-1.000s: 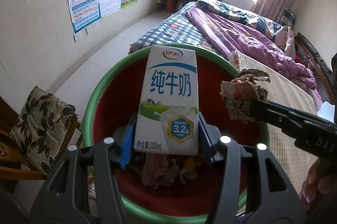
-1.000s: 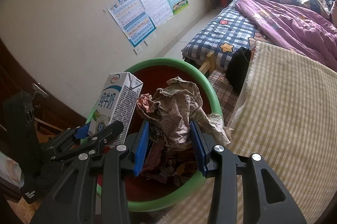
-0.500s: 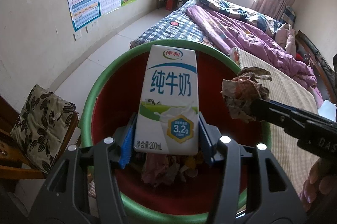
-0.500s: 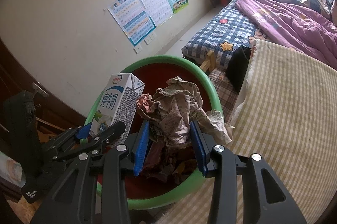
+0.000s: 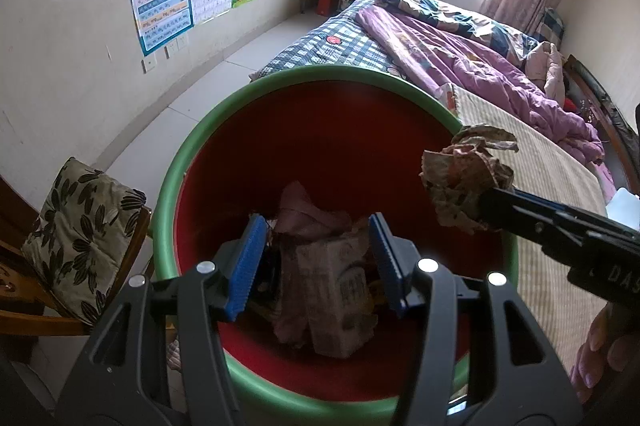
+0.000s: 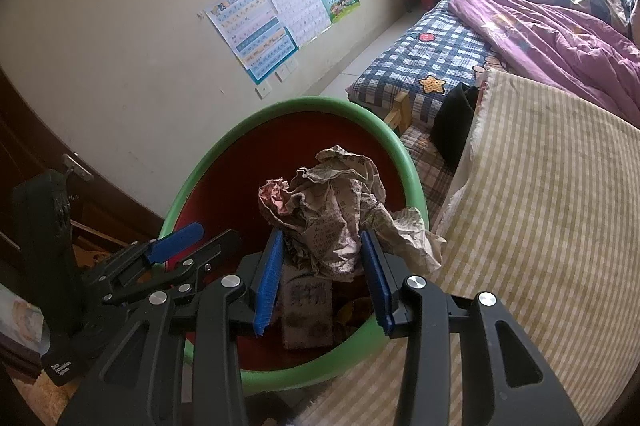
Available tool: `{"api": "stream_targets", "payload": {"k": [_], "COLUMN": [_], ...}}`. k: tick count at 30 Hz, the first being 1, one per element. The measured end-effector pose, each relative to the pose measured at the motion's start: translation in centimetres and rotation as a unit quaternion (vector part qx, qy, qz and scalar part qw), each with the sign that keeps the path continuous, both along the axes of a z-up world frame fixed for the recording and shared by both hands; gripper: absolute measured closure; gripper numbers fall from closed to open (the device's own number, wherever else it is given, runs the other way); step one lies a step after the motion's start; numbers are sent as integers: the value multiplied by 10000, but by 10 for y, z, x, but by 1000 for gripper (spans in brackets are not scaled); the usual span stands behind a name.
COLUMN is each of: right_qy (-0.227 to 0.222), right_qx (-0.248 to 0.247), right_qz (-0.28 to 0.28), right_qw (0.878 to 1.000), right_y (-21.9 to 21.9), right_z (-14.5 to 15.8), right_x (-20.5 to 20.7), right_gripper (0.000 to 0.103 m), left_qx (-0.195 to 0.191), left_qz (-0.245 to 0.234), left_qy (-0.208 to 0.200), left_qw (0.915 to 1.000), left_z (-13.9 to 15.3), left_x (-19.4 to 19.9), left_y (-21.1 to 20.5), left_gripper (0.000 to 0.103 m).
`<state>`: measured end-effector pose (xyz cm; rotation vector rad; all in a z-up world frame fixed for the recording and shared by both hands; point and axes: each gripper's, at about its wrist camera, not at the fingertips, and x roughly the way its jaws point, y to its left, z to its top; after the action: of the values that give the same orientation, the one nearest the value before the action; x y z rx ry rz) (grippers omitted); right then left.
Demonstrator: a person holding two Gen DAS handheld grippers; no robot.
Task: Collect trash
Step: 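Open the left gripper to drop the milk carton into the bucket, then open the right gripper to drop the brown paper into the bucket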
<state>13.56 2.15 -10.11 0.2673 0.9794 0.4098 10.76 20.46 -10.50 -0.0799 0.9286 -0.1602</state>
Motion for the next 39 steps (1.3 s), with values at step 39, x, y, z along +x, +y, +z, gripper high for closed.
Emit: {"api": "stream_targets", "payload": {"k": [39], "right_qy": [-7], "right_qx": [174], "right_qz": [-111], "right_qw": [9998], "right_y": [-22], "right_z": [6], "right_x": [-26], "right_gripper": [36], "left_qx": [91], "left_qz": [260], "left_qy": [-5], "left_qw": [9996], "left_z": [13], "left_x": [-14], "left_y": [-11], "left_gripper": [40]}}
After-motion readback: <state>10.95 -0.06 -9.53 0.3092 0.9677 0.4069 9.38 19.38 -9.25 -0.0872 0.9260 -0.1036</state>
